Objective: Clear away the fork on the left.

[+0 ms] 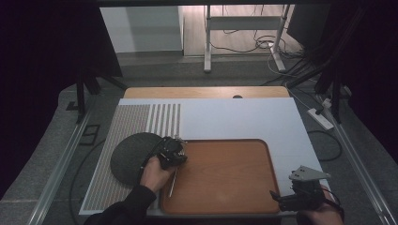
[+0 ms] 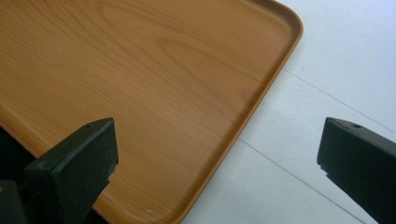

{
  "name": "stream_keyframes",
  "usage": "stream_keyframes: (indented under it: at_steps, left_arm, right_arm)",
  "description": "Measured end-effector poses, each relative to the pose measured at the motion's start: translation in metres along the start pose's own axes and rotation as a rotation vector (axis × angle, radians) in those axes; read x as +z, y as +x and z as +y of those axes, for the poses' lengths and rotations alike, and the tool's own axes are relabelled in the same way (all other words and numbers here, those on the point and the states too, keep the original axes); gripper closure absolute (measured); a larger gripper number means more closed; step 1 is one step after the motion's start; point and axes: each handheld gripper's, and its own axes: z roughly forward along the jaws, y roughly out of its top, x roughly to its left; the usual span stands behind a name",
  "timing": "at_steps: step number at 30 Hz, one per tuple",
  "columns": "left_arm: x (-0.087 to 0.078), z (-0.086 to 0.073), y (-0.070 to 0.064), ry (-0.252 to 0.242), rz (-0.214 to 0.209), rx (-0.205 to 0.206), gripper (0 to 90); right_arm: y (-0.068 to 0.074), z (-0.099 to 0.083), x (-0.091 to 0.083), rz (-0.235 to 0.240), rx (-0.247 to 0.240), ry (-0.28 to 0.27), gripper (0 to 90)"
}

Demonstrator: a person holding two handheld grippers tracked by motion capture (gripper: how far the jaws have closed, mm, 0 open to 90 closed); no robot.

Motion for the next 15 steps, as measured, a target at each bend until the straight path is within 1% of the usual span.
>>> stream_keyframes:
  at_steps: [1, 3, 5, 7, 8, 10, 12, 13, 14, 15]
  left_arm:
    - [0.002, 0.002, 0.005, -0.016, -0.005, -0.028, 88.4]
    - [0.001, 0.002, 0.008, -0.017, 0.016, -0.042, 88.4]
    - [-0.001, -0.001, 0.013, -0.014, 0.019, -0.067, 88.4]
    - [-0.002, -0.002, 0.015, -0.011, 0.025, -0.075, 88.4]
    - [-0.003, -0.005, 0.020, -0.010, 0.029, -0.096, 88.4]
    - [-0.004, -0.007, 0.022, -0.014, 0.023, -0.103, 88.3]
    - [-0.005, -0.009, 0.022, -0.028, -0.007, -0.090, 84.4]
    - [-0.007, -0.008, 0.021, -0.032, -0.010, -0.090, 81.5]
    - [-0.009, -0.008, 0.020, -0.042, -0.015, -0.081, 77.0]
    - [-0.012, -0.008, 0.019, -0.059, -0.025, -0.067, 70.7]
  right_arm:
    - [0.000, 0.000, 0.000, 0.001, 0.000, -0.002, 0.0]
    - [0.000, -0.001, 0.000, 0.003, 0.003, -0.004, 0.0]
    - [0.000, -0.001, -0.001, 0.003, 0.006, -0.005, 0.0]
    - [0.000, -0.001, -0.001, 0.003, 0.004, -0.005, 0.0]
    - [0.000, -0.001, -0.001, 0.001, 0.000, -0.003, 0.0]
    - [0.000, 0.000, -0.001, 0.001, -0.001, -0.003, 0.0]
    - [0.000, 0.000, -0.001, 0.002, 0.000, -0.003, 0.0]
    - [0.000, 0.000, -0.001, 0.002, 0.001, -0.004, 0.0]
    - [0.000, 0.000, -0.001, 0.002, 0.001, -0.004, 0.0]
    - [0.000, 0.000, -0.001, 0.004, 0.001, -0.007, 0.0]
